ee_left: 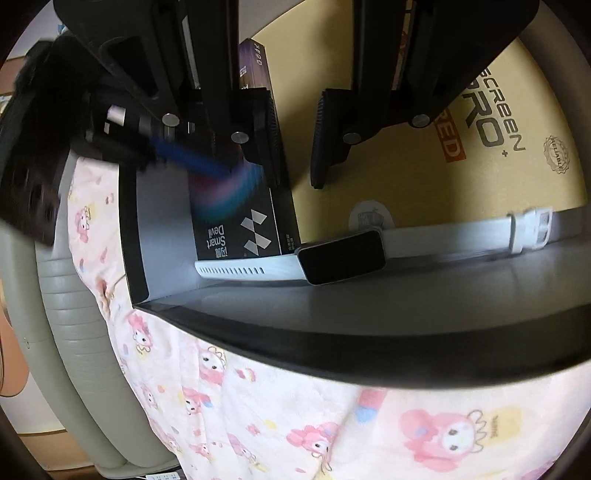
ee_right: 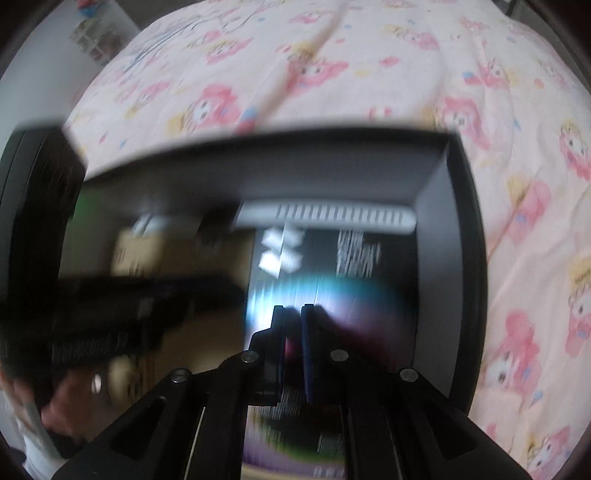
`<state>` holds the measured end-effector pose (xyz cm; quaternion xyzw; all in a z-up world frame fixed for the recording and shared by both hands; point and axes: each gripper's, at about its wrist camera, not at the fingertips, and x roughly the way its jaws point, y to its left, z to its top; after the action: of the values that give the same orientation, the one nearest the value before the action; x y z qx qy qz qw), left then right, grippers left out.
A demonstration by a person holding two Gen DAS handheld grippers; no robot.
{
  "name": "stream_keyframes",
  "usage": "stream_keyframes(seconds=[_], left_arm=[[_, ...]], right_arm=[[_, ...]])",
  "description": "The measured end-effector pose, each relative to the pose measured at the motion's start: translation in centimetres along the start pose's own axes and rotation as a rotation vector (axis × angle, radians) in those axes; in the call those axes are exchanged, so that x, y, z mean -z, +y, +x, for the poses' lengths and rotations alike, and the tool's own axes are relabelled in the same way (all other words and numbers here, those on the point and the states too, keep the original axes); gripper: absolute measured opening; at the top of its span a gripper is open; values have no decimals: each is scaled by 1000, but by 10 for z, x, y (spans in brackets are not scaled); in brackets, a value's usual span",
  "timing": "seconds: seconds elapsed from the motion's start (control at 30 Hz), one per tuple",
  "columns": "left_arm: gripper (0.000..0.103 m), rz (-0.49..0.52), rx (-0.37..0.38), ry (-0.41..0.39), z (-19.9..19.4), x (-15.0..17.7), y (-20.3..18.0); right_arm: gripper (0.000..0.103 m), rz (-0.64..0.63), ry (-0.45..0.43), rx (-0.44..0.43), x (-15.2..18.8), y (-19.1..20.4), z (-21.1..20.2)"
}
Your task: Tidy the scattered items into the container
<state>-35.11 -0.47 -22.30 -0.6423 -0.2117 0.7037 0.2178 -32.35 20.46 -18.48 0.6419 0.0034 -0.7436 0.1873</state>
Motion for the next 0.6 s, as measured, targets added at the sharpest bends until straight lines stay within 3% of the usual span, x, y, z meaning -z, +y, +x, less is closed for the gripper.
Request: stream_keyframes(seconds=[0.13, 0.27, 0.33, 0.5, 0.6], left_arm=[[21, -21, 25, -29, -15, 1, 16], [21, 16, 70, 61, -10, 14, 20], [23, 66, 28, 64, -13, 23, 15], [21, 144, -38, 52, -30, 39, 20], [16, 163, -25, 65, -42, 50, 32]], right_arm=[[6, 9, 26, -60, 27, -4, -5], [6, 1, 48, -79, 41, -2, -8], [6, 1, 47, -79, 42, -2, -11], [6, -98, -95, 152, 30, 8, -26], [6, -113, -89, 183, 23, 11, -20]])
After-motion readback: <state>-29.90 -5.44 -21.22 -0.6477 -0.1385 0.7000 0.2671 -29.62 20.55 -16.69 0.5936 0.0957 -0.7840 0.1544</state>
